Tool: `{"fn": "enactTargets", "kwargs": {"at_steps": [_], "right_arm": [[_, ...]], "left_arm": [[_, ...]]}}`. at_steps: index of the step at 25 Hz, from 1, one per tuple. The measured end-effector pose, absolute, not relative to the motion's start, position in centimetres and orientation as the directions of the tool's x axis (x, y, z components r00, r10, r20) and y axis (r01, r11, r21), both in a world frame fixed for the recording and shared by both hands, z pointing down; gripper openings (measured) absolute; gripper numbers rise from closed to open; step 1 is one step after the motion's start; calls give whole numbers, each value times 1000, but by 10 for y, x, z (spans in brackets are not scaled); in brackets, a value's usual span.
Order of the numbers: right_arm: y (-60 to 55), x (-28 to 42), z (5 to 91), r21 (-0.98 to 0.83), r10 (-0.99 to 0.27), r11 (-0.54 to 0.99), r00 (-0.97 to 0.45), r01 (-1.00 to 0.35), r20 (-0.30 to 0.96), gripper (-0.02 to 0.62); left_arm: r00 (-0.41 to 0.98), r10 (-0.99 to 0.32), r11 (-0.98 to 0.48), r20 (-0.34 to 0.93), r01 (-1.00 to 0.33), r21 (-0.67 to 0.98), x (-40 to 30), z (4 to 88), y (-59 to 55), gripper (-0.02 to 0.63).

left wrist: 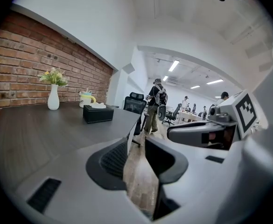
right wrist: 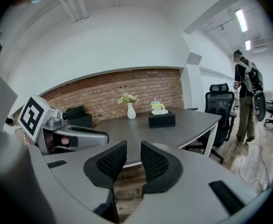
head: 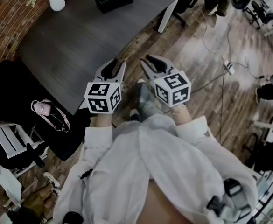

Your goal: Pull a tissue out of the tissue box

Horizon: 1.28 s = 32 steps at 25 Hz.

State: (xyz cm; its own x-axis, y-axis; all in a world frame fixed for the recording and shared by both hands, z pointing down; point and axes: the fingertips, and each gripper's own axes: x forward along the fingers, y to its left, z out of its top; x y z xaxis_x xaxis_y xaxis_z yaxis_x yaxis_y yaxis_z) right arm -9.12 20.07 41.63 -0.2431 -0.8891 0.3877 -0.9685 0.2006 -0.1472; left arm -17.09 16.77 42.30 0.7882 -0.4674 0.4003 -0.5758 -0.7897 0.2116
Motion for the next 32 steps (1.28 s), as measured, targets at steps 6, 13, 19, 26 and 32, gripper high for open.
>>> {"fn": "enactTargets", "kwargs": {"at_steps": [6, 13, 19, 26, 32], "right_arm": [[135, -62, 426, -153, -871, 222, -266, -963, 412, 87], [45, -13, 422, -140, -853, 296, -328, -945, 407, 87], [-7, 28, 411, -147, -846, 328, -359, -933, 394, 87], [-33, 71, 419, -154, -840, 326, -360, -933, 405, 87], [-47, 90, 427, -179, -841, 302, -350, -936, 413, 87]], "left_arm": [[773, -478, -771, 417, -597, 223, -144, 432, 106, 100], [751, -515, -746, 412, -630, 216, -102, 431, 23, 100], [724, -560, -709, 403, -670, 218, -70, 418, -32, 100], [704, -581, -687, 407, -693, 219, -39, 417, -62, 100], [705, -569, -689, 423, -689, 222, -21, 421, -83, 100]]}}
